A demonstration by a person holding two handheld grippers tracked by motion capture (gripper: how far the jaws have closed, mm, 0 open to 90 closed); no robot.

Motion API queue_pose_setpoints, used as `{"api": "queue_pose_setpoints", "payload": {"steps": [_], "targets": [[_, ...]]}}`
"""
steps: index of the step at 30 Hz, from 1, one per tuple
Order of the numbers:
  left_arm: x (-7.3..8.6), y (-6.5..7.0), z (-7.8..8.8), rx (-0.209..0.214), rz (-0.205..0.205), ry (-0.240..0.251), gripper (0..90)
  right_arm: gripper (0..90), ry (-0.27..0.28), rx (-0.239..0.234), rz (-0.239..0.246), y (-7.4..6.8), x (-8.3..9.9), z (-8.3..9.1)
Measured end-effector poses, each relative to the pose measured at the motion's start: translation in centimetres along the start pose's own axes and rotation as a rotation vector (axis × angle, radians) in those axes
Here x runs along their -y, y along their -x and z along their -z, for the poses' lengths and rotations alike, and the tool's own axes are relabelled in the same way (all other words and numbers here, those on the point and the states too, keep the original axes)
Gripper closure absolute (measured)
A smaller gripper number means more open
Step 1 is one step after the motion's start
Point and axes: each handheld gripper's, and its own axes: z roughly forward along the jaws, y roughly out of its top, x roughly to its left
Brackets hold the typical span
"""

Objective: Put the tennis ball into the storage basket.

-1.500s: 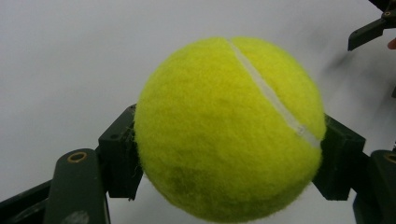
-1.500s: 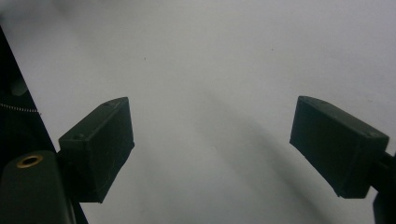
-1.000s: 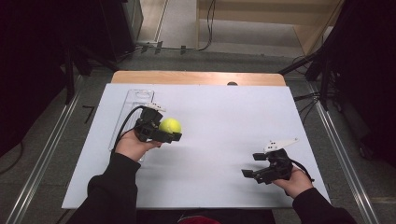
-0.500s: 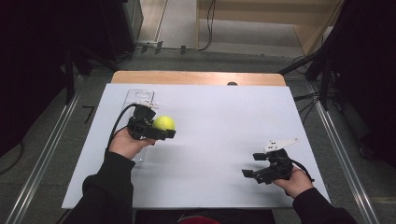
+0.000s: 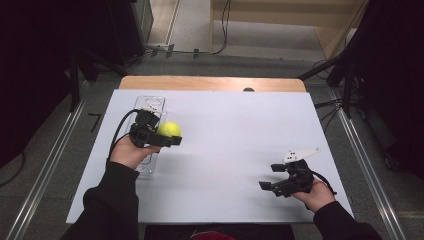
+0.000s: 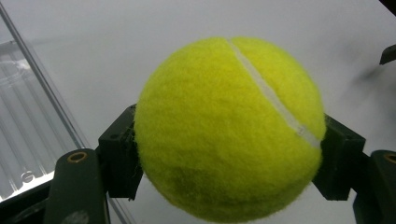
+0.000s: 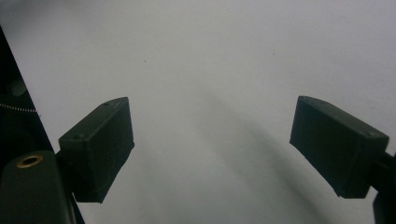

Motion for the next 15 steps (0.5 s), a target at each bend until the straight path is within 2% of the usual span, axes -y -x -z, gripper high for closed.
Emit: {"api": "queue_pose_setpoints", "payload": {"steps": [15], "targets": [[0.1, -1.1, 1.2, -0.042, 0.035, 0.022, 26.7, 11.4, 0.0, 0.002, 0.0, 0.0, 0.0, 0.0]]}}
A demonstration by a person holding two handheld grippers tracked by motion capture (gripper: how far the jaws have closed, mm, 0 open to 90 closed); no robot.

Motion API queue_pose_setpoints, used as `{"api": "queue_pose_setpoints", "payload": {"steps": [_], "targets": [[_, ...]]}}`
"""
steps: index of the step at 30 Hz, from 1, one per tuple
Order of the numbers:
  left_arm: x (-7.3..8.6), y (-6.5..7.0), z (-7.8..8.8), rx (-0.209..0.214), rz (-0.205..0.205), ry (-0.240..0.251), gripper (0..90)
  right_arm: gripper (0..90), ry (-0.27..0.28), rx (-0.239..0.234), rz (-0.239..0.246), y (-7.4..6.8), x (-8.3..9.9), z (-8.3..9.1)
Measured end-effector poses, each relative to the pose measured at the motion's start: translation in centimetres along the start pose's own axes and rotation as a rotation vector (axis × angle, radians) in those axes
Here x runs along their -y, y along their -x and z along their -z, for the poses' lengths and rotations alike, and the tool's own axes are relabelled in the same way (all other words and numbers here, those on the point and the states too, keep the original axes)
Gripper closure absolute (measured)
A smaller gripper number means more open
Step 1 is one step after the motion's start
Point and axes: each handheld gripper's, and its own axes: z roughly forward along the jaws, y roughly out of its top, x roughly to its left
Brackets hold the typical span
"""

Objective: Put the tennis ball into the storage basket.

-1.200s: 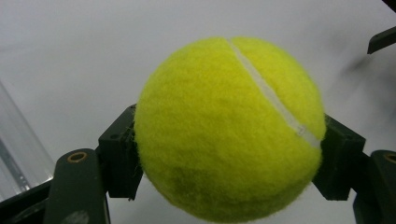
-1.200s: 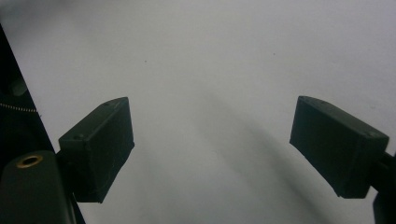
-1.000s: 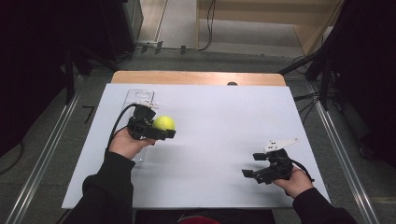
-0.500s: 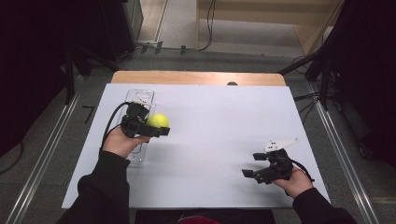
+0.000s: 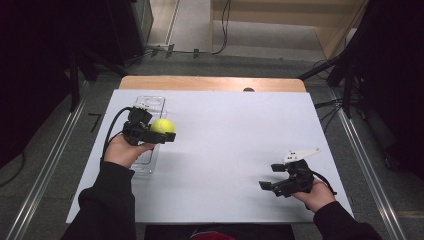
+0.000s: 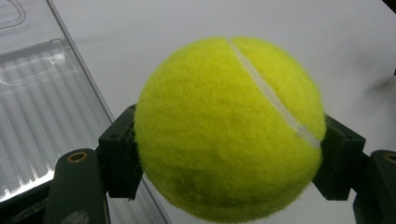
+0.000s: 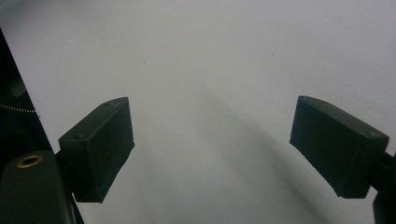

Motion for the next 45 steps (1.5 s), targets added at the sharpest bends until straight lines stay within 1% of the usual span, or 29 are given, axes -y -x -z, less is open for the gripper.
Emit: {"api": "queue_pose_setpoints", "payload": {"steps": [4, 8, 11, 12, 16, 21, 25, 29, 35, 38, 45], "targets": [[0.0, -0.3, 0.3, -0.008, 0.013, 0.005, 26.7, 11.5, 0.0, 0.0, -0.004, 0.0, 0.0, 0.0], [0.0, -0.5, 0.6, -0.041, 0.013, 0.008, 26.7, 11.4, 0.0, 0.0, -0.003, 0.0, 0.0, 0.0], [0.1, -0.8, 0.9, -0.047, 0.021, 0.015, 26.7, 11.5, 0.0, -0.001, -0.004, 0.0, 0.0, 0.0], [0.1, -0.9, 0.9, -0.046, 0.029, 0.021, 26.7, 11.4, 0.0, -0.001, -0.004, 0.0, 0.0, 0.0], [0.2, -1.3, 1.2, -0.063, 0.035, 0.02, 26.7, 11.4, 0.0, 0.001, -0.003, 0.0, 0.0, 0.0], [0.3, -1.9, 1.6, -0.075, 0.056, 0.027, 26.7, 11.5, 0.0, 0.0, -0.004, 0.0, 0.0, 0.0], [0.5, -2.3, 1.8, -0.102, 0.068, 0.033, 26.7, 11.4, 0.0, 0.0, -0.004, 0.0, 0.0, 0.0], [0.6, -2.7, 1.9, -0.117, 0.077, 0.029, 26.7, 11.4, 0.001, 0.001, -0.002, 0.0, 0.0, 0.0], [0.6, -3.2, 2.0, -0.131, 0.098, 0.037, 26.7, 11.5, 0.0, 0.001, -0.005, 0.0, 0.0, 0.0], [0.5, -3.5, 1.9, -0.135, 0.104, 0.042, 26.7, 11.4, 0.0, 0.002, -0.002, 0.0, 0.0, 0.0], [-0.2, -4.2, 1.4, -0.158, 0.118, 0.056, 26.7, 11.5, 0.0, 0.002, -0.008, -0.1, 0.1, 0.0]]}}
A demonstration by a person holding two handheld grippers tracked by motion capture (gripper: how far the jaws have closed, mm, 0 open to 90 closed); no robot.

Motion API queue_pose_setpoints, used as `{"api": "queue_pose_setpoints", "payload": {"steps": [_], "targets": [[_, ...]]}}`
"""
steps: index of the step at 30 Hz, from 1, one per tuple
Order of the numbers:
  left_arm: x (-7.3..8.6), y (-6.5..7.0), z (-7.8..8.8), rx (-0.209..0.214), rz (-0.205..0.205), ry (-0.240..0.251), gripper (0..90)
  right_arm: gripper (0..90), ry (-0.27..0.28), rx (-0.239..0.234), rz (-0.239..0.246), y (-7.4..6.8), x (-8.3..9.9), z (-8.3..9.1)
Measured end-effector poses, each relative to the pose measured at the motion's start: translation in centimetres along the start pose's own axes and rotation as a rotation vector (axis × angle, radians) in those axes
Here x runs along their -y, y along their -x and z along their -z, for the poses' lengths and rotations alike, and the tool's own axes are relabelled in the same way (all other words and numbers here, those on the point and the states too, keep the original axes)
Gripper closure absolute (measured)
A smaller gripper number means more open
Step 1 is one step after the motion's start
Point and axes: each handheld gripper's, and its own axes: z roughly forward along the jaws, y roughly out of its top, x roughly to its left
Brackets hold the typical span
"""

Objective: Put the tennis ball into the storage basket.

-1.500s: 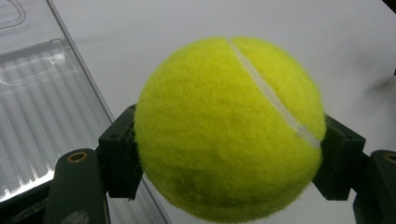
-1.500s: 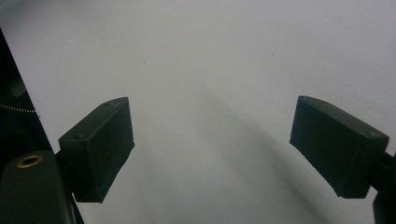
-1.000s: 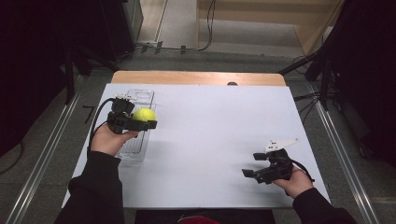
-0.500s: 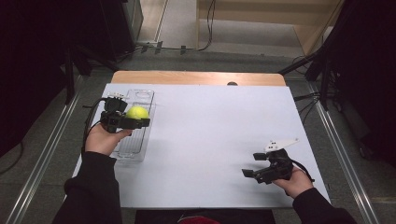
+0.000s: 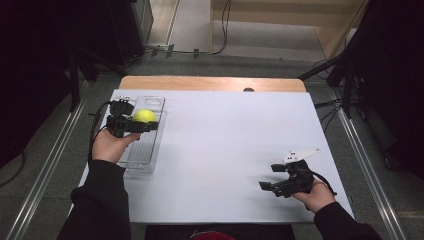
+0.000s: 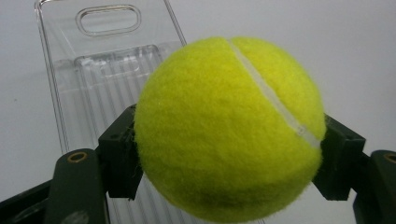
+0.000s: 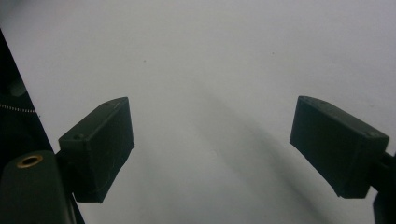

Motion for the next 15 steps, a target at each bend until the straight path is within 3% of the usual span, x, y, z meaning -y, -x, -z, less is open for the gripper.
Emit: {"api": "queue_pose_setpoints", "payload": {"steps": [15], "targets": [[-0.7, -1.0, -1.7, -0.044, 0.016, -0.002, 26.6, 11.4, 0.002, 0.007, -0.01, 0.0, 0.4, 0.3]]}}
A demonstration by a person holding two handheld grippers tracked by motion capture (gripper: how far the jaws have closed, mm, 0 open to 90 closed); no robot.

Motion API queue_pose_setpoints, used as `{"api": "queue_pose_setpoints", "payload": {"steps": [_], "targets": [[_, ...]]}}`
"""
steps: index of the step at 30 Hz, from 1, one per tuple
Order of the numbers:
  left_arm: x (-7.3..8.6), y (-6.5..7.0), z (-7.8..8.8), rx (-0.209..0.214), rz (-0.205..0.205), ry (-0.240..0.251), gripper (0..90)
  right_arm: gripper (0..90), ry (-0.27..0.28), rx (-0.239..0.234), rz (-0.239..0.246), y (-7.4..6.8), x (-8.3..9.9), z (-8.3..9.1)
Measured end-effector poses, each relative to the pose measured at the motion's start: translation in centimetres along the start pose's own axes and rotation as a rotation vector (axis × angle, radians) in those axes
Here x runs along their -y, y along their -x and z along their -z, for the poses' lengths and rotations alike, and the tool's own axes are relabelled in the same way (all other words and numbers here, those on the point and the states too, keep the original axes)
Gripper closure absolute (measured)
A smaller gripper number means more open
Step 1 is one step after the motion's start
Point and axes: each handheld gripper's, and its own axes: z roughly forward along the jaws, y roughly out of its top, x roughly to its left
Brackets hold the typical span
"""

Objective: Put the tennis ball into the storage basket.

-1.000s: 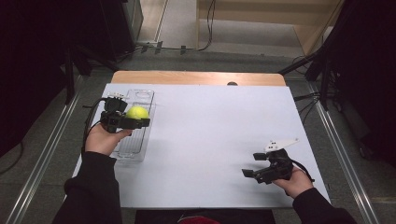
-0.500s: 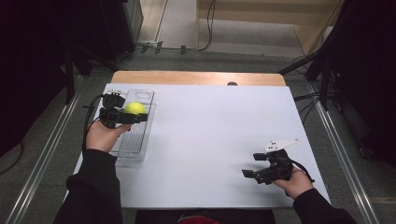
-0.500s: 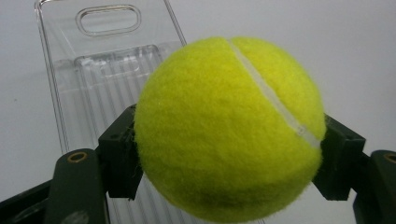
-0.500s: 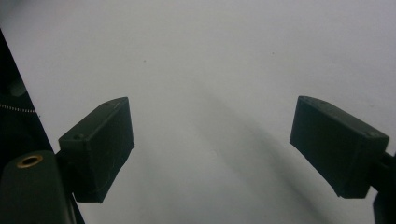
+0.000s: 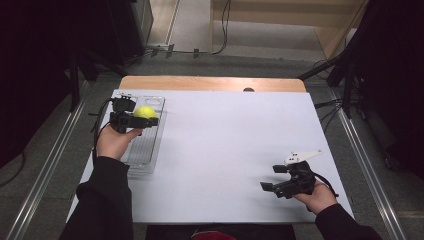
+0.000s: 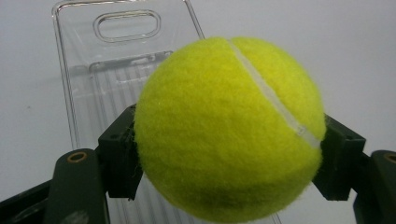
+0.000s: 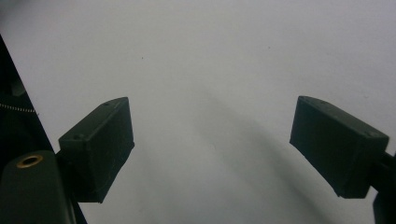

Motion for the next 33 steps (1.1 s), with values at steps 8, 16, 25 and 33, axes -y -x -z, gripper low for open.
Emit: {"api": "queue_pose_setpoints", "payload": {"steps": [8, 16, 25, 33], "targets": [[0.1, -0.7, -0.7, -0.031, 0.02, 0.0, 26.5, 11.4, 0.005, 0.006, -0.007, 0.0, 0.3, 0.2], [0.4, -1.4, -1.3, -0.043, 0.033, -0.011, 26.4, 11.5, 0.004, 0.008, -0.012, 0.0, 0.4, 0.4], [0.8, -1.8, -1.9, -0.052, 0.053, -0.022, 26.3, 11.4, 0.004, 0.008, -0.012, 0.0, 0.4, 0.4], [1.1, -1.9, -2.5, -0.058, 0.056, -0.04, 26.1, 11.4, 0.004, 0.008, -0.011, 0.0, 0.4, 0.4]]}}
